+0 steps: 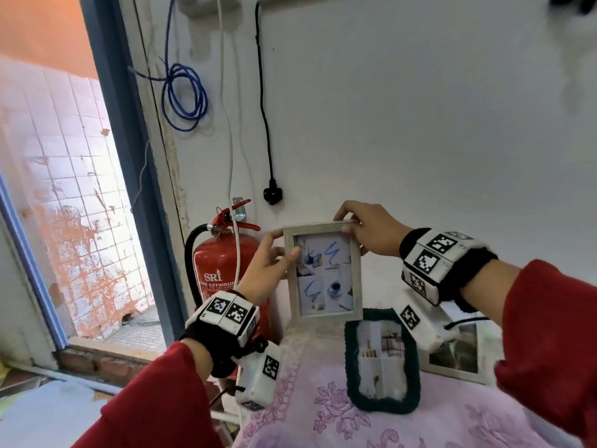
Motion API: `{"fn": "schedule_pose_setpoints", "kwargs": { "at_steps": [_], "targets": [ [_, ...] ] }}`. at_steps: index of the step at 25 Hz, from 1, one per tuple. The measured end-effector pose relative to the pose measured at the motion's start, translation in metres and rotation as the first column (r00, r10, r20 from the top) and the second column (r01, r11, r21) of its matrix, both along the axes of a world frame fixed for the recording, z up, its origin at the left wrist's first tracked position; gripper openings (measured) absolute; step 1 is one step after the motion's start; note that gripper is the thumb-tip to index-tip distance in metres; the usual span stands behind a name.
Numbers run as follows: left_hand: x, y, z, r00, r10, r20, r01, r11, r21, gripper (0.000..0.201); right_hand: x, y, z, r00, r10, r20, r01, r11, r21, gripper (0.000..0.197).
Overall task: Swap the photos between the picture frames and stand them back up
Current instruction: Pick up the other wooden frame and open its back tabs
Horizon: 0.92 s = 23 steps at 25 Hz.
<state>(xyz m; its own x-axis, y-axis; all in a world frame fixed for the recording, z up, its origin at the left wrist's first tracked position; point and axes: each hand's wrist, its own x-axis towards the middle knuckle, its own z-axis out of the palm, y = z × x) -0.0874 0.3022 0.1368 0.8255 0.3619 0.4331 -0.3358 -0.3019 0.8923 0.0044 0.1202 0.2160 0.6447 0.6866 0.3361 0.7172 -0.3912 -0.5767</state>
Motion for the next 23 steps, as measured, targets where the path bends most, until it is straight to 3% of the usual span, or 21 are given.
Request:
{"fn": "schedule_pose_setpoints", "kwargs": {
  "at_steps": [4, 9, 12, 16, 19, 23],
  "targets": [
    [-0.034, -0.037, -0.011, 0.984, -0.172, -0.035, 0.172, 0.985, -0.005, 0.046, -0.031, -0.049, 0.004, 0.999, -0.030, 0.029, 0.028, 0.997, 0.077, 0.019],
    [-0.057, -0.092, -0.032, 0.980, -0.198, -0.026, 0.196, 0.979, -0.051, 0.039, -0.054, -0.106, -0.023, 0.997, -0.070, -0.037, 0.076, 0.974, 0.211, 0.017],
    [-0.069, -0.122, -0.050, 0.976, -0.203, -0.077, 0.195, 0.976, -0.098, 0.040, -0.066, -0.136, -0.057, 0.989, -0.106, -0.107, 0.135, 0.938, 0.319, 0.018],
    [-0.081, -0.155, -0.084, 0.963, -0.222, -0.150, 0.192, 0.963, -0.190, 0.040, -0.088, -0.166, -0.122, 0.948, -0.147, -0.284, 0.273, 0.833, 0.481, 0.039],
    [-0.092, -0.176, -0.111, 0.957, -0.224, -0.183, 0.176, 0.953, -0.245, 0.039, -0.111, -0.183, -0.174, 0.878, -0.061, -0.475, 0.347, 0.763, 0.544, 0.036],
    [-0.102, -0.193, -0.138, 0.942, -0.249, -0.225, 0.180, 0.941, -0.288, 0.036, -0.135, -0.198, -0.217, 0.773, 0.053, -0.632, 0.400, 0.733, 0.550, 0.031]
  ]
}}
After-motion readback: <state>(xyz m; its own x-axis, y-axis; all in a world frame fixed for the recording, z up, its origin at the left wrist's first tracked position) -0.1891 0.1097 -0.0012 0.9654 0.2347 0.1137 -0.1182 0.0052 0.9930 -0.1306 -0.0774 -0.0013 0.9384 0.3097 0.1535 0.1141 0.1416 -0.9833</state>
